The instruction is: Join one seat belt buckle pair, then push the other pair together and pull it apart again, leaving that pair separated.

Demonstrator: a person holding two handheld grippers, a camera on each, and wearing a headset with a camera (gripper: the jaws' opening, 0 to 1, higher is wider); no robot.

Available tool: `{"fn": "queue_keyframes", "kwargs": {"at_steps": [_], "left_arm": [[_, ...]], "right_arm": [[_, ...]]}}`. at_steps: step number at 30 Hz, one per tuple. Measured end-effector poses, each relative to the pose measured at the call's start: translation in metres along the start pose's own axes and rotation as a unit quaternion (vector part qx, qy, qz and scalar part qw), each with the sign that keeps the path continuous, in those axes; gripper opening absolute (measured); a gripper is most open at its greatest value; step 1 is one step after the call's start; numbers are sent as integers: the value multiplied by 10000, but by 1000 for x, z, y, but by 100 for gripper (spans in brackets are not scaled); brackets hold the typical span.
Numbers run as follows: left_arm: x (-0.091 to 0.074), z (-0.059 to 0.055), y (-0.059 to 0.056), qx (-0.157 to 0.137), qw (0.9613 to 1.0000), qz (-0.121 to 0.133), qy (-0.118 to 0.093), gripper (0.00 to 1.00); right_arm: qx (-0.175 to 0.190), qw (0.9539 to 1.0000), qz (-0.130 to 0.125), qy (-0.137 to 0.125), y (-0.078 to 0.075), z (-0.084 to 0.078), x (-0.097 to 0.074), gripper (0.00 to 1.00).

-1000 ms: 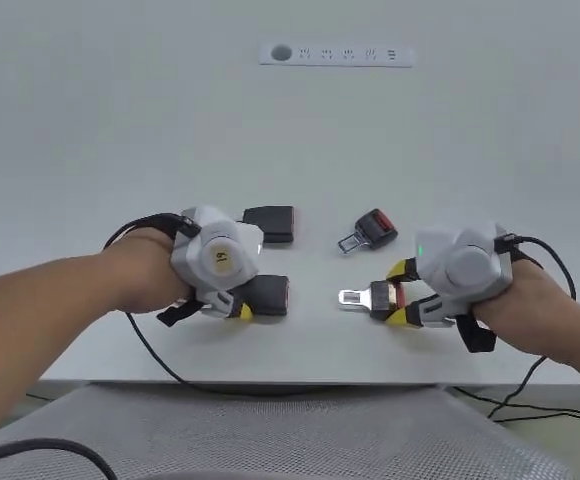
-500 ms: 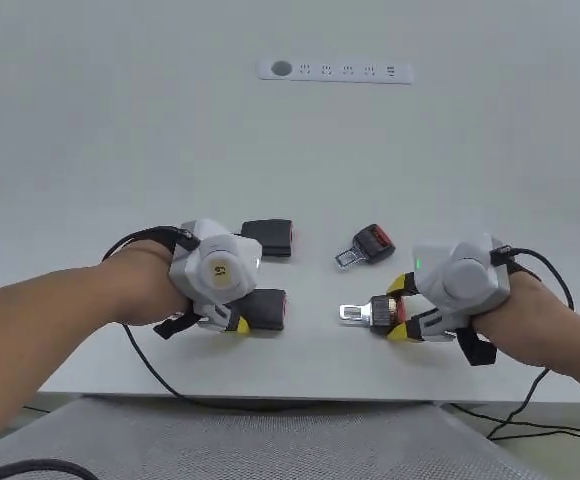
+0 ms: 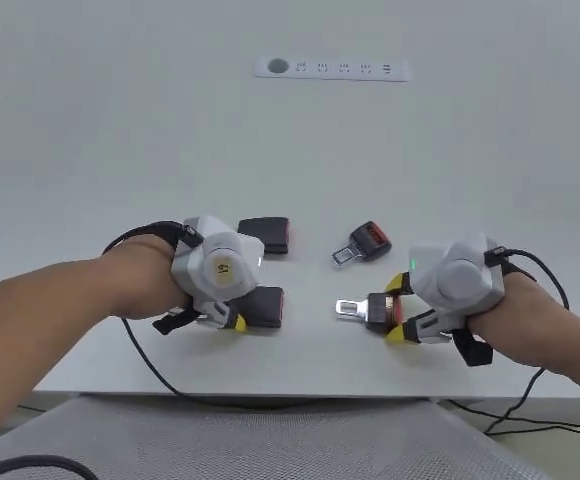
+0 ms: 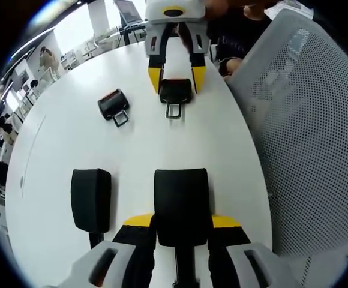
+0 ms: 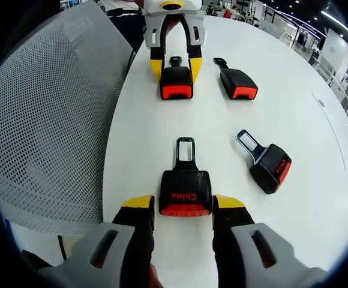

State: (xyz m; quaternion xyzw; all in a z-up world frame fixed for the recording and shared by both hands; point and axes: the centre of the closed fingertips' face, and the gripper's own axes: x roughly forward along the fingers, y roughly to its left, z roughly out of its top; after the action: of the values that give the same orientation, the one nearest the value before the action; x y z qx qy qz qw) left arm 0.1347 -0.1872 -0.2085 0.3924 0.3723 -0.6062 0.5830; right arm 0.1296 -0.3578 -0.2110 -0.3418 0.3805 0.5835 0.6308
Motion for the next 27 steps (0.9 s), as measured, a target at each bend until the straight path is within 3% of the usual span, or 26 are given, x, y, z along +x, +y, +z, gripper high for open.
{"fn": "queue_keyframes", "kwargs": {"at_steps": [6,14,21,27], "left_arm": [[-4,3,1,-9,9999,141,-36,41],[-27,26,3,-8,9994,245,-257,48],[-46,42,27,-139,9969,547,-554,48],[-49,37,48,-159,9963,672,-521,51]], "right_arm": [[65,9999,-54,-54,0,3,-6,37],[43,9994,-130,-319,-5,26,-18,37],[-3,9983,-260,-525,-20,47,-30,36],[-99,9974,-360,-610,-37,64,-33,36]]}}
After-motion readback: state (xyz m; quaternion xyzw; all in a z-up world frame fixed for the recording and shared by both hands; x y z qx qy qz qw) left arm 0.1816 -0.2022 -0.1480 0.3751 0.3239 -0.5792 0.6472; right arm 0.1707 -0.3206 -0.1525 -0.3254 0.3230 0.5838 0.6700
